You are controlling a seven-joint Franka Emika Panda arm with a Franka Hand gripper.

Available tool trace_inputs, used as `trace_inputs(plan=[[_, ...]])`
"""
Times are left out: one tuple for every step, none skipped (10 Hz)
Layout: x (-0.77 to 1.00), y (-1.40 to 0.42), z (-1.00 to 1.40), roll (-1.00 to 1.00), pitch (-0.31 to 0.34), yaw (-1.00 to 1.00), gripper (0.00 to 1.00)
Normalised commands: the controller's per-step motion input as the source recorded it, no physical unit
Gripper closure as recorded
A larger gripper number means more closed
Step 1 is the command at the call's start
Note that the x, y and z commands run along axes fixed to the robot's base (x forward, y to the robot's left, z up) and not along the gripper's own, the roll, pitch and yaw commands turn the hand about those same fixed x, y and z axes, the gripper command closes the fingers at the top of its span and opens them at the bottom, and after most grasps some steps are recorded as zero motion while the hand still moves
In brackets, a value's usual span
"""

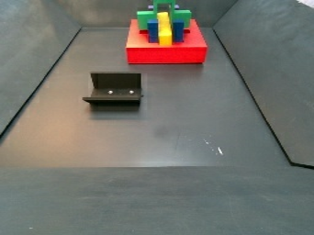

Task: Pick up the green object. Move up. Place the green object on the fixture. Regrasp the green object. Move to above the board. Insert the green object.
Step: Insert the green object.

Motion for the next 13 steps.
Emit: trace_inputs(plan=[[0.02, -0.03, -0.19, -0.15, 0.000, 0.00, 1.00], [0.05, 0.00, -0.08, -0.13, 0.000, 0.00, 1.00], [0.07, 0.00, 0.00, -0.13, 0.000, -0.02, 1.00], [0.00, 0.00, 0.00, -0.01, 0.000, 0.00, 1.00], [0.00, 0.05, 0.00, -0.21, -0.034, -0.13, 1.00], [0.11, 0.00, 0.00, -0.26, -0.001, -0.22, 1.00], [0.13, -0.02, 0.00, -0.23, -0.003, -0.19, 1.00], [0.14, -0.08, 0.00, -0.23, -0.001, -0.14, 1.00], [0.10, -0.13, -0.02, -0.18, -0.001, -0.03, 1.00], [0.08, -0.16, -0.07, -0.12, -0.010, 0.00, 1.00], [0.04, -0.07, -0.16, -0.19, -0.060, 0.00, 1.00], [0.03, -0.02, -0.12, -0.18, -0.063, 0.00, 1.00], [0.04, 0.00, -0.10, -0.17, -0.051, 0.00, 1.00]])
